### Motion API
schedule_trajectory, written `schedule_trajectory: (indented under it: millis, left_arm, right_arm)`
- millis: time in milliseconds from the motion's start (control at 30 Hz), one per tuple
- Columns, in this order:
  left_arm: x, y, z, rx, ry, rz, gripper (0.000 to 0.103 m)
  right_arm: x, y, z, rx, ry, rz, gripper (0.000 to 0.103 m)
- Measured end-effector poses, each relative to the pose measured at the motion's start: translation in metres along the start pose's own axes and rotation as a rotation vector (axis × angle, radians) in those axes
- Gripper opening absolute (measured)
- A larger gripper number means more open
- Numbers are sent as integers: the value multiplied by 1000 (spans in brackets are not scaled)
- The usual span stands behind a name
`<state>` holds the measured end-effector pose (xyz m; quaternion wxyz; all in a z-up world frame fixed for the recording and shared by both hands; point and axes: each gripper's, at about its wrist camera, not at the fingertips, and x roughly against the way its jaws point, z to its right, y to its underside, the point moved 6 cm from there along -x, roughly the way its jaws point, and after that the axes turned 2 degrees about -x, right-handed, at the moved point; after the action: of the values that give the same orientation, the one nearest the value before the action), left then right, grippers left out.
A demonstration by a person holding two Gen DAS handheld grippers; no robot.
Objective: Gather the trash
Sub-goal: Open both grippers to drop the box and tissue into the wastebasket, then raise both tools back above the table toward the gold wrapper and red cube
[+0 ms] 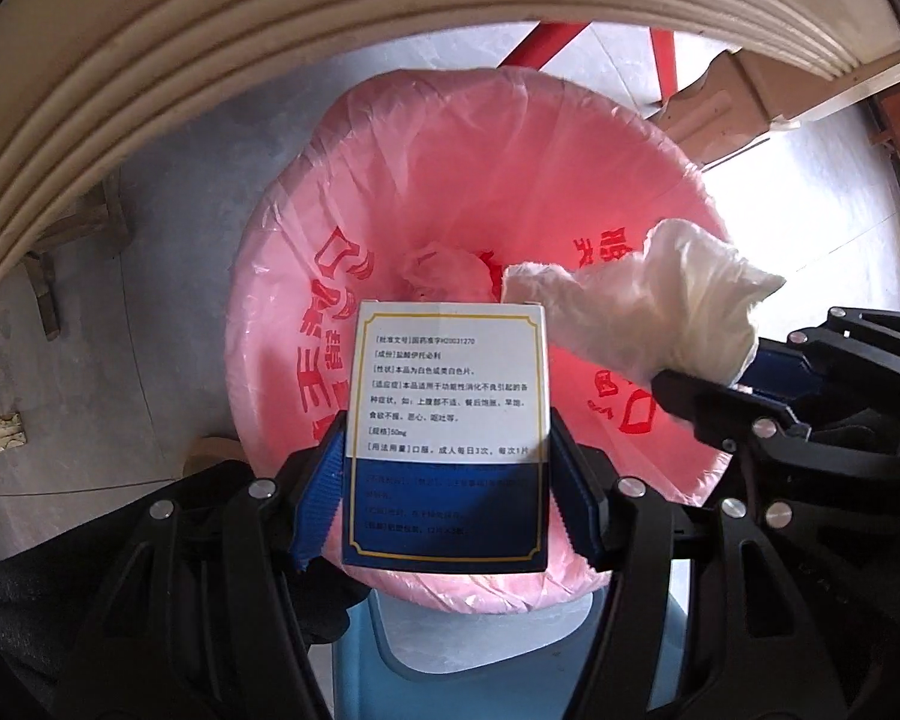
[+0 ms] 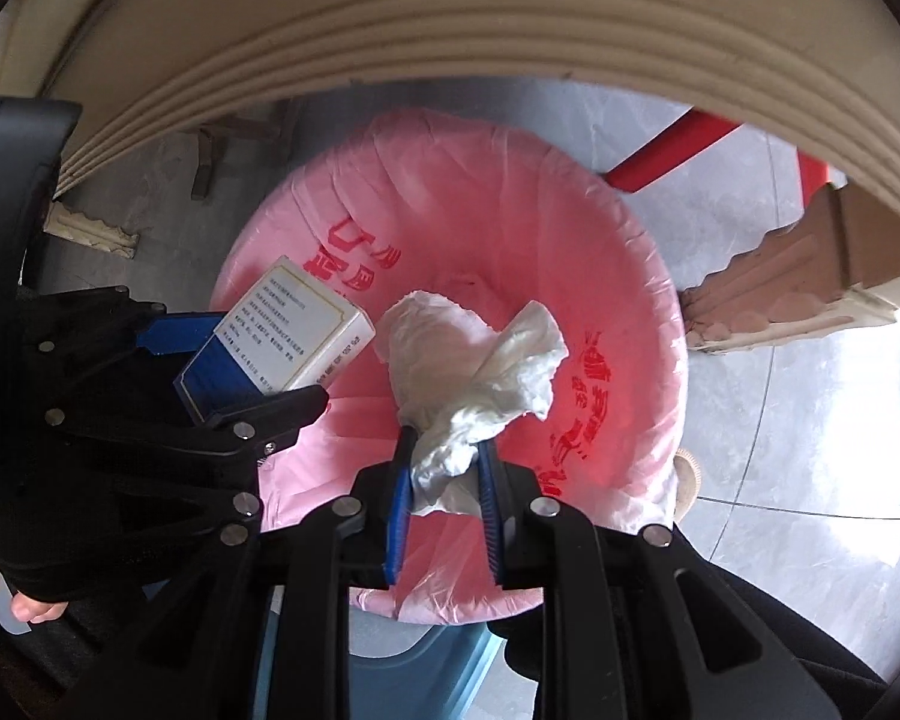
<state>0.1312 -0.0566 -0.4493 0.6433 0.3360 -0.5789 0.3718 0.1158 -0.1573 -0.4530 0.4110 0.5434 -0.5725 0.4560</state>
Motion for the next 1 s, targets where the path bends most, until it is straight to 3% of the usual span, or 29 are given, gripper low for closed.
schedule_trajectory:
  millis: [367, 1000]
  left_arm:
    - [-11, -8, -10, 13, -4, -30, 67]
    - [-6, -5, -18, 49, -22, -1, 69]
  right_arm:
    - [-8, -2, 3, -1, -15, -15, 21]
    - [4, -5, 5, -30, 5, 28, 51]
